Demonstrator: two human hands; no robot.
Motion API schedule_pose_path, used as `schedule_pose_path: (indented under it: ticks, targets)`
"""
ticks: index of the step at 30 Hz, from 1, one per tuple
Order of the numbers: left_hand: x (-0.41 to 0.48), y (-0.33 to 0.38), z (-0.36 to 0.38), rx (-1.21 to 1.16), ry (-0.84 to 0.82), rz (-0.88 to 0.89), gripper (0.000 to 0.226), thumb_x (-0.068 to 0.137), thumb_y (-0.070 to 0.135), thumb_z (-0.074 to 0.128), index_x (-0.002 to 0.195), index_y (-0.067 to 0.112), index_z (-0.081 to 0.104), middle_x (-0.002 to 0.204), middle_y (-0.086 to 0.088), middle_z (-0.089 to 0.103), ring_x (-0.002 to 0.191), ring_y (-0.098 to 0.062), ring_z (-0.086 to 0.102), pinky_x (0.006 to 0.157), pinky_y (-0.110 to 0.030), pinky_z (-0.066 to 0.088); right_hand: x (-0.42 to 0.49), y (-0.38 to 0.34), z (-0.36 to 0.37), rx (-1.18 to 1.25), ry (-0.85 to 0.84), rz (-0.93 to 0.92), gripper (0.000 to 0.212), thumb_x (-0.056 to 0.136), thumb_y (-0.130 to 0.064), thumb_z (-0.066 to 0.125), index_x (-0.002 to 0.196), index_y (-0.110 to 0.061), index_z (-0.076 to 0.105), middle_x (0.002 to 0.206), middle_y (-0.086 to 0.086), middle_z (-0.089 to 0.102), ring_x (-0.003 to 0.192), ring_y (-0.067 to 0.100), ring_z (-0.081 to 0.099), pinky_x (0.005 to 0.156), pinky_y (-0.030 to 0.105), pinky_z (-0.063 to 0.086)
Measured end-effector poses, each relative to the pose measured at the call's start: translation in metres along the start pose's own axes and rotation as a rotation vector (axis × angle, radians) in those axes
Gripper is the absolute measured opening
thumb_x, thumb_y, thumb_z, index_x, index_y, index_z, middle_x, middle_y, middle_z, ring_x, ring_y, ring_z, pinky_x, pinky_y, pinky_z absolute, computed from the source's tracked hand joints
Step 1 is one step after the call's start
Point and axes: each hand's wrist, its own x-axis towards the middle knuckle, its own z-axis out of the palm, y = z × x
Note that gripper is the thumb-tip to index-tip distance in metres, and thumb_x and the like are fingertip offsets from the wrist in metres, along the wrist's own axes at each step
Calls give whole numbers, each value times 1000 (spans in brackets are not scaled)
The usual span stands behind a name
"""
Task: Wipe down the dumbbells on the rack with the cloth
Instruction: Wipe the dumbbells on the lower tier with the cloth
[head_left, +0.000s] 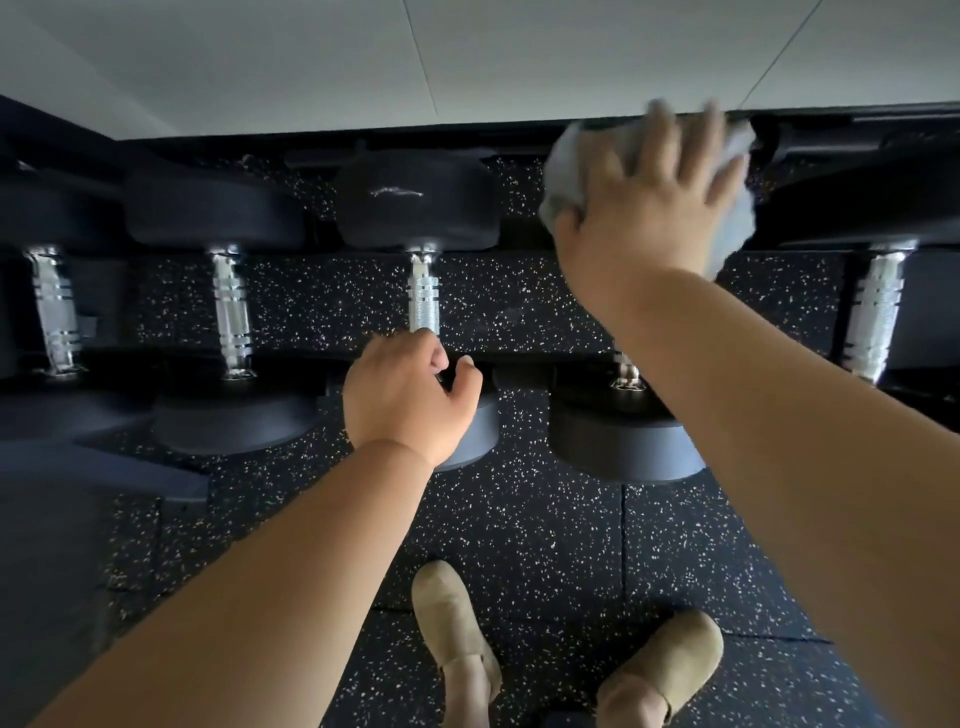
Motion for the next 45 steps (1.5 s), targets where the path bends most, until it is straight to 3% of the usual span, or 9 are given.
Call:
schedule_pose_path:
  ticks: [5, 12, 19, 24, 28, 33, 36, 40, 45]
  targets:
    - [0, 0, -3, 10, 0, 0, 30, 86, 50, 52, 75, 23, 58, 69, 12, 58, 73, -21, 52, 54, -32, 34, 3, 28, 10, -58, 164, -353, 52, 90, -53, 60, 134, -25, 63, 145, 10, 52, 140, 40, 40, 123, 57, 19]
    - [0, 0, -1, 22, -19, -3, 31, 85, 52, 51, 74, 24, 57, 70, 11, 59, 74, -19, 51, 55, -31, 32, 1, 51, 10, 668, 184, 250, 64, 92, -55, 38, 145, -21, 47, 152, 6, 44, 143, 27, 36, 120, 48, 26]
    - [0, 1, 0, 22, -7, -15, 32, 84, 52, 49, 73, 23, 58, 69, 10, 60, 74, -22, 52, 57, -32, 33, -1, 44, 5, 83, 176, -278, 60, 97, -61, 44, 149, -29, 48, 154, 10, 45, 148, 38, 33, 121, 60, 22]
    - [0, 0, 1, 34, -9, -3, 34, 84, 52, 48, 73, 22, 60, 70, 9, 62, 74, -23, 54, 56, -32, 37, -10, 74, 17, 833, 97, 290, 57, 107, -49, 34, 156, -21, 36, 147, -1, 49, 130, 16, 47, 109, 27, 33]
    - [0, -1, 3, 48, -14, -4, 34, 85, 52, 47, 73, 23, 59, 69, 9, 62, 73, -21, 52, 56, -33, 38, -4, 54, 14, 1069, 87, 621, 55, 107, -50, 32, 158, -28, 31, 149, 1, 50, 128, 17, 52, 103, 27, 38]
    - [-1, -1, 2, 73, -39, -5, 33, 85, 51, 47, 72, 23, 58, 68, 10, 60, 74, -21, 53, 56, -34, 43, -32, 10, 15, 997, 28, 588, 74, 109, -40, 39, 165, -17, -4, 169, 19, -16, 159, 34, 1, 127, 42, 13]
    - [0, 2, 0, 70, -48, -2, 32, 84, 51, 47, 72, 24, 58, 68, 9, 60, 74, -21, 52, 55, -34, 43, -15, 36, 6, 918, 76, 529, 65, 108, -47, 36, 164, -18, 17, 167, 18, 17, 153, 34, 23, 125, 42, 22]
    - [1, 1, 0, 95, -40, 4, 32, 84, 50, 46, 70, 23, 56, 68, 9, 59, 74, -20, 50, 54, -33, 38, 7, 55, 0, 1087, 29, 719, 52, 109, -54, 27, 148, -26, 46, 113, -12, 60, 96, 3, 60, 79, 14, 42]
    - [0, 2, -1, 98, -32, 3, 33, 85, 51, 46, 73, 23, 59, 70, 10, 60, 76, -20, 52, 56, -33, 37, -45, 11, 8, 1119, 13, 671, 61, 108, -45, 32, 163, -20, 19, 145, 4, 55, 128, 20, 56, 100, 16, 36]
